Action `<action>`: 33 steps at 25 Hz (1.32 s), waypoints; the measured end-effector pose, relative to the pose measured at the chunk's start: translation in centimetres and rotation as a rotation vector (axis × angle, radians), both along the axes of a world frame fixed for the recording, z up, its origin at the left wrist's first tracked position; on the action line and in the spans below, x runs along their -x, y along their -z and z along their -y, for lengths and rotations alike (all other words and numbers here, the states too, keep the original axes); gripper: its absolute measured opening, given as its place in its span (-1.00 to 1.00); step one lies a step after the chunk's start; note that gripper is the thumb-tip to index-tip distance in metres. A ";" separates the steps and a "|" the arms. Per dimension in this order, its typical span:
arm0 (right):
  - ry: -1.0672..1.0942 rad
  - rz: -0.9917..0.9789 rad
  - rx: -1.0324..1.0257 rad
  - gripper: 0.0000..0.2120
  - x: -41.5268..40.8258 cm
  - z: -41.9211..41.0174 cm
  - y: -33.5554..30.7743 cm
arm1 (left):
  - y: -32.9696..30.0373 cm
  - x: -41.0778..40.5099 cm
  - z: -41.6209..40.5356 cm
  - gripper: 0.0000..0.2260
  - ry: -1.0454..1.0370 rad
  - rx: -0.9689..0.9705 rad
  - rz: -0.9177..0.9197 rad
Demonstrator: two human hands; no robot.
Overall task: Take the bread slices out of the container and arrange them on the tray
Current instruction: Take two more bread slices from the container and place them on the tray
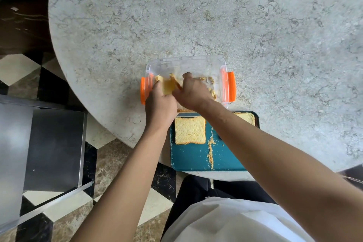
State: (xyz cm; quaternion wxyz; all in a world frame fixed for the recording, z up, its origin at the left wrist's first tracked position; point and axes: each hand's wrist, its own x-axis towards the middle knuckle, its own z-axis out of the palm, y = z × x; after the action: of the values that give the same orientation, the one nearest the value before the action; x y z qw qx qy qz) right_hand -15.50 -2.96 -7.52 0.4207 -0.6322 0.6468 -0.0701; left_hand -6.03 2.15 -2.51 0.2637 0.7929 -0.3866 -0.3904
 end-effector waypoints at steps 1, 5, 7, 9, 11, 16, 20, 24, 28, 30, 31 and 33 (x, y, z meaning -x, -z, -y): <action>0.030 0.000 0.012 -0.54 0.5 0.0 -0.1 | 0.2 0.0 0.3 -0.47 0.020 -0.006 0.028; 0.073 0.024 -0.020 -0.55 1.5 0.6 -0.1 | 1.1 0.8 1.5 -0.59 0.181 -0.012 0.362; 0.042 -0.013 -0.018 -0.61 1.5 1.1 0.1 | 1.4 1.1 2.1 -0.67 0.286 0.055 0.541; 0.017 -0.041 -0.007 -0.74 1.4 1.6 0.3 | 1.8 1.0 2.9 -0.68 0.337 0.076 0.620; 0.002 -0.057 0.007 -0.87 1.3 1.8 0.3 | 2.2 0.6 3.7 -0.68 0.342 0.059 0.636; 0.048 -0.014 0.064 -0.91 2.5 1.0 -1.3 | 1.9 -0.4 3.0 -0.75 0.261 0.197 0.508; 0.178 0.136 0.158 -0.80 5.3 -2.1 -4.9 | -0.5 -1.5 0.3 -0.67 0.063 0.374 0.160; 0.292 0.453 0.110 -0.87 8.0 -6.8 -8.5 | -3.4 -2.2 -3.7 -0.66 -0.094 0.518 -0.301; 0.353 0.675 0.059 -0.84 11.1 -12.0 -9.6 | -4.2 -3.8 -8.2 -0.65 -0.159 0.426 -0.607; 0.397 0.734 0.017 -0.84 12.3 -14.1 -8.8 | -3.6 -4.3 -10.1 -0.61 -0.148 0.345 -0.728; 0.423 0.742 -0.011 -0.84 12.8 -15.2 -8.3 | -3.1 -4.3 -11.1 -0.61 -0.147 0.301 -0.781; 0.471 0.753 -0.074 -0.83 13.5 -17.1 -6.9 | -1.8 -4.0 -13.0 -0.64 -0.160 0.223 -0.856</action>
State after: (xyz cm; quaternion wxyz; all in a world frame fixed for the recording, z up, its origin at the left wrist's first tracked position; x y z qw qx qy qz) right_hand -28.98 14.14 -0.63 0.6218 -0.3825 0.5770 -0.3661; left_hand -2.00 15.14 -0.71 0.5131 0.5539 -0.2200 -0.6177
